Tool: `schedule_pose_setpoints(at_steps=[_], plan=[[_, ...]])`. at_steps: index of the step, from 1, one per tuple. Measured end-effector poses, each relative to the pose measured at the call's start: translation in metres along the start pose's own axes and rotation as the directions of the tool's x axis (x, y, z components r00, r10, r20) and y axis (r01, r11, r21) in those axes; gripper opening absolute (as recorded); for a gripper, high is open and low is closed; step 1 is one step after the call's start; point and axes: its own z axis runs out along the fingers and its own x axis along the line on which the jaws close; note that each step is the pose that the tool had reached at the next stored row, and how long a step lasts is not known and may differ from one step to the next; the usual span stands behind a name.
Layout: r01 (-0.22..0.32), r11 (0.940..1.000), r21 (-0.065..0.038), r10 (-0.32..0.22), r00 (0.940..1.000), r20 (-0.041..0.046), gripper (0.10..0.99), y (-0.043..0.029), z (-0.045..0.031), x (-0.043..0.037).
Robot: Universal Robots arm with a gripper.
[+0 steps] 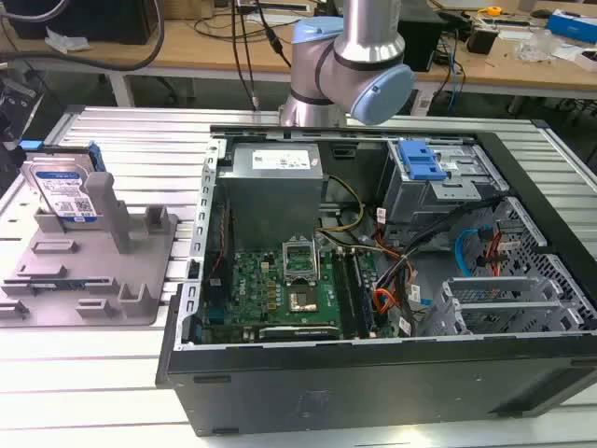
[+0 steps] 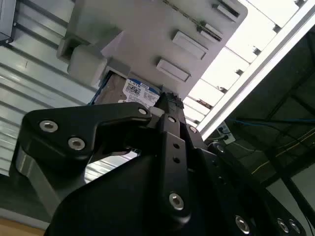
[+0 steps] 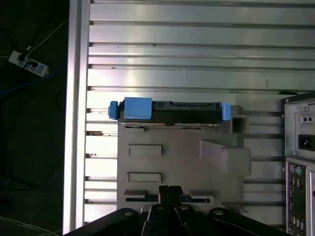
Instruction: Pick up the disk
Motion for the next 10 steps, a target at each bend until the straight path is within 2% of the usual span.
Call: schedule_pose_setpoints(at_steps=[10], plan=[[0.000,1.0000,0.000,0.000,1.0000,-0.0001,0.106,0.0000,0.0000,0.0000]])
